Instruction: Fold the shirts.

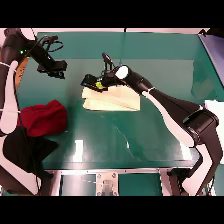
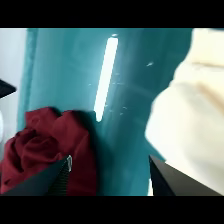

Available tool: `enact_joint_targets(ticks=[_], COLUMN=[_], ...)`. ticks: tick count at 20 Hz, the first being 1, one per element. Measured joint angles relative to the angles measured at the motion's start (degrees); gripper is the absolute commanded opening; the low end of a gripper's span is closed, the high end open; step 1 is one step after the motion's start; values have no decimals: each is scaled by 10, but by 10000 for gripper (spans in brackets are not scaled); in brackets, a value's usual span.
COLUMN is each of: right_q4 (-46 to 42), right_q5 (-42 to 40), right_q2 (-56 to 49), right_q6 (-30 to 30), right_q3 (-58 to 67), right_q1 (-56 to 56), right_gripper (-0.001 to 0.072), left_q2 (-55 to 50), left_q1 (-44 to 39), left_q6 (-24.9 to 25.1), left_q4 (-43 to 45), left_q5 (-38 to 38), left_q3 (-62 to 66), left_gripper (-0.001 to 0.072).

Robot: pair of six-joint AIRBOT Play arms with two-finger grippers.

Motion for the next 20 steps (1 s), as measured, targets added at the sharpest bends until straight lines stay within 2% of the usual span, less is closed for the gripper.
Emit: enact_joint_targets(ticks=[3,7,10,15,20], right_q4=[-36,-101,-137,-128,-21], right_q5=[61,194,262,268,244], right_q2=[27,71,92,87,35], right_q6=[2,4,2,-31,-92], right_q3=[0,-8,-49,-148,-181], right_q1=[-68,-200,-281,-341,-341], right_gripper=[551,551,551,551,546], left_q2=[0,1,0,1,1], left_q1=[2,2,3,3,3], left_q6=[7,11,11,9,7], left_q4=[2,3,5,5,6], left_q5=[-2,-4,-4,-4,-5], left_q3=[0,0,0,0,0], left_gripper=[22,22,22,22,22])
